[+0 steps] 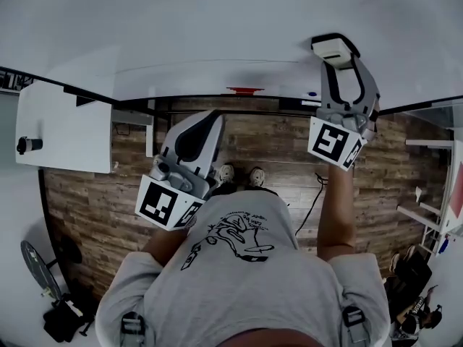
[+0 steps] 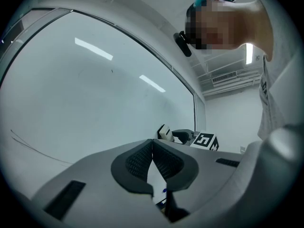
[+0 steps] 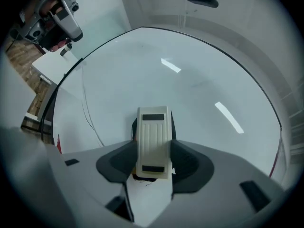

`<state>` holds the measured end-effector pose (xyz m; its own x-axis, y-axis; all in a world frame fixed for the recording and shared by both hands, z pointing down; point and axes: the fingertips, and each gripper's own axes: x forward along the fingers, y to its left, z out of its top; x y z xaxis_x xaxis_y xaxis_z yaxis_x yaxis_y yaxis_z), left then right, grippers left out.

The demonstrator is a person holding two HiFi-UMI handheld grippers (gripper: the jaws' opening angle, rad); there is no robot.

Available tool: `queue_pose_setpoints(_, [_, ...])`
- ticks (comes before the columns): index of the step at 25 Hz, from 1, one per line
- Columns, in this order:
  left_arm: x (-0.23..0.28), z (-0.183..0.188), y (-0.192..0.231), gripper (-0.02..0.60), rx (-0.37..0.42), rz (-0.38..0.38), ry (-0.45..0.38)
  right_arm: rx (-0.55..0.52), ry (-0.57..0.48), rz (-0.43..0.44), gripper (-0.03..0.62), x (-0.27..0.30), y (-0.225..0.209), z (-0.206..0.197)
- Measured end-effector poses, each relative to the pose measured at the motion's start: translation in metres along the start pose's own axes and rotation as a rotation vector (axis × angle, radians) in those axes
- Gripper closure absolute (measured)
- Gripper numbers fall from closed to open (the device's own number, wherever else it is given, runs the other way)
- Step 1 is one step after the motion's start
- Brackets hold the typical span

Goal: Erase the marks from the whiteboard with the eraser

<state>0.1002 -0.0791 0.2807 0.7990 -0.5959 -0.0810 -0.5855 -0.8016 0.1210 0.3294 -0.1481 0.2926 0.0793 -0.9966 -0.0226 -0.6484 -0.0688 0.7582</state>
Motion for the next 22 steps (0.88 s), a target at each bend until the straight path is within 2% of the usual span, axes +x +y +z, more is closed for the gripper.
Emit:
queue_pose_setpoints(12, [-0.001, -0.022, 0.016, 0.560, -0.029, 0.019, 0.040, 0.023, -0.007, -0.035, 0.370, 0.000, 0.007, -0.002])
queue_pose_setpoints(22, [-0.009, -0.031, 0.030, 0.560, -0.040, 0.035, 0.056, 0.017, -0.005, -0.010, 0.370, 0.008, 0.063, -0.012])
